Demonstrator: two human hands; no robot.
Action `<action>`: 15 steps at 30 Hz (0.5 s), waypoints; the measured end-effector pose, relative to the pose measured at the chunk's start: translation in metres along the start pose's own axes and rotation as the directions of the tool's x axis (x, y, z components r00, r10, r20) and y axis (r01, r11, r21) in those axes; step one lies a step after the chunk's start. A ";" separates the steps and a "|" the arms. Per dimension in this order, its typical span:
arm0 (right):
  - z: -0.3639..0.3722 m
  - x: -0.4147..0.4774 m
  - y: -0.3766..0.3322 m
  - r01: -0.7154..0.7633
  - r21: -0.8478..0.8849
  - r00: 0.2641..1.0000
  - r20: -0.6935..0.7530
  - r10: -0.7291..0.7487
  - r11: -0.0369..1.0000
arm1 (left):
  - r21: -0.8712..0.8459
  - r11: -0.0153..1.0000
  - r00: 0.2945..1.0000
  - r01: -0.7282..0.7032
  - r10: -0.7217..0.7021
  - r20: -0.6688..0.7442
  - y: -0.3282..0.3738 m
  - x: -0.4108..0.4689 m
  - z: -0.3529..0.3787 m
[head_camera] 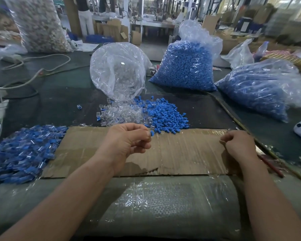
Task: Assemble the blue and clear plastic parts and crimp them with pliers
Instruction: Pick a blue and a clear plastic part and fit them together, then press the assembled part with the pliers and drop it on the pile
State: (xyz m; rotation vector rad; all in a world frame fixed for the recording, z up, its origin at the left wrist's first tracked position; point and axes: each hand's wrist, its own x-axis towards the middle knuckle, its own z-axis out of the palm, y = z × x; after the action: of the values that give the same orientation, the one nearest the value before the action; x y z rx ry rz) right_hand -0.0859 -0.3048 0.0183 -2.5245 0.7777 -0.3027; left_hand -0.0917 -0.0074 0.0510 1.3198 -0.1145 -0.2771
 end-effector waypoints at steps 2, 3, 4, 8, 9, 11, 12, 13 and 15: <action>0.003 0.001 -0.002 0.058 -0.006 0.998 -0.011 -0.058 0.998 | 0.003 1.000 1.000 0.005 -0.005 0.011 -0.001 0.000 0.002; 0.006 0.001 -0.003 0.077 0.002 0.996 -0.042 -0.077 0.997 | 0.004 1.000 1.000 0.007 -0.007 0.017 -0.001 -0.001 0.002; 0.010 0.000 -0.004 0.094 0.020 0.992 -0.082 -0.092 0.995 | 0.002 1.000 1.000 0.008 -0.008 0.024 -0.002 -0.001 0.002; 0.024 -0.012 -0.012 0.204 0.057 0.968 -0.159 -0.193 0.977 | -0.004 1.000 1.000 0.008 -0.008 0.025 -0.002 -0.002 -0.002; 0.026 -0.016 -0.017 0.251 0.052 0.959 -0.147 -0.241 0.967 | -0.001 1.000 1.000 0.008 -0.008 0.019 -0.002 -0.002 -0.003; 0.031 -0.022 -0.030 0.338 0.025 0.938 -0.093 -0.335 0.941 | 0.001 1.000 1.000 0.007 -0.007 0.005 -0.002 -0.001 -0.004; 0.033 -0.025 -0.036 0.375 0.012 0.926 -0.062 -0.374 0.927 | -0.002 1.000 1.000 0.007 -0.007 -0.001 -0.002 -0.001 -0.004; 0.036 -0.028 -0.043 0.413 0.005 0.910 -0.035 -0.413 0.911 | -0.004 1.000 1.000 0.006 -0.006 -0.006 -0.002 0.000 -0.004; 0.041 -0.036 -0.054 0.503 -0.011 0.864 0.018 -0.503 0.864 | -0.005 1.000 1.000 0.007 -0.007 -0.015 -0.002 -0.001 -0.005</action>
State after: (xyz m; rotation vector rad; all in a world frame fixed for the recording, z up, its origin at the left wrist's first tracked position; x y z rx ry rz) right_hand -0.0760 -0.2293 0.0073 -2.7066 0.0923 -0.4477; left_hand -0.0915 -0.0031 0.0476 1.3177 -0.0968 -0.2735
